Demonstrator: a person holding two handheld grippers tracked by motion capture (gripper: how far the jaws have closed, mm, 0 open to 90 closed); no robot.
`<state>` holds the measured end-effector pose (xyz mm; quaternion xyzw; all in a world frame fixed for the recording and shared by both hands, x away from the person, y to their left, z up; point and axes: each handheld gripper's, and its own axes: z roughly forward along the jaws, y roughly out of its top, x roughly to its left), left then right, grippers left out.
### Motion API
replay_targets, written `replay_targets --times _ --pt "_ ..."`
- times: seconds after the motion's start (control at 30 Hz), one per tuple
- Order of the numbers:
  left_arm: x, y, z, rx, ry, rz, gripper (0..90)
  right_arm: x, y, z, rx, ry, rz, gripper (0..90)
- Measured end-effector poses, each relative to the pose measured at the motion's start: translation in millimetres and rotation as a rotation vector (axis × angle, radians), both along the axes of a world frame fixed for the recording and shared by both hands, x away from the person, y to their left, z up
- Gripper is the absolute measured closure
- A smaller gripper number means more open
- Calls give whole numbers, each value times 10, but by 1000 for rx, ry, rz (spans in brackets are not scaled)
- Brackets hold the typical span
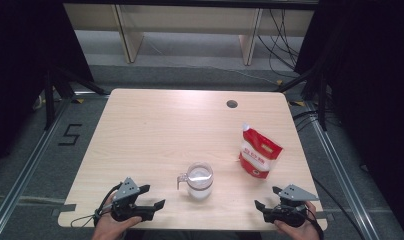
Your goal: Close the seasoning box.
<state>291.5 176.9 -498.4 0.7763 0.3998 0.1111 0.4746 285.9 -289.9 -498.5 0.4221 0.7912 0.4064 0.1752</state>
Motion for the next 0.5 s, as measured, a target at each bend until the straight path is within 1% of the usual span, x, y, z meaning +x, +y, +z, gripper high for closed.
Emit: replay_targets --times 0.1,0.13,0.17,0.2,0.23,0.27,0.3,0.33,0.37,0.4,0.43,0.47,0.5 --pt "3 -1 -3 6 -5 -5 216 6 -6 -1 -23 -6 -1 171" --pt "0 -4 -3 4 -6 -2 217 3 -1 -4 -11 12 -5 170" --pt "-2 -9 -6 1 -5 3 216 2 -3 -3 -11 12 -4 171" --pt "-3 -14 -7 2 -5 7 216 7 -10 -2 -23 -4 0 170" --pt "-1 -15 -9 8 -10 5 217 10 -9 -6 -27 -3 -7 170" --pt "5 -13 -11 13 -15 -5 216 11 -13 -5 -24 -5 -2 170" --pt "0 -22 -16 3 -5 3 216 10 -11 -5 -15 8 -3 170" --pt "0 -24 -18 2 -3 6 217 10 -12 -6 -12 9 -4 170" --pt "9 -15 -15 13 -15 -7 217 12 -15 -5 -10 13 -5 170" --pt "10 -14 -15 11 -14 -6 217 13 -14 -9 -3 12 -10 170" --pt "6 -15 -18 6 -4 4 216 15 -16 -11 -6 12 -10 170" --pt "6 -17 -18 3 -2 7 217 17 -19 -11 -8 11 -10 169" --pt "7 -8 -15 13 0 6 216 19 -24 -10 -13 6 -12 169"
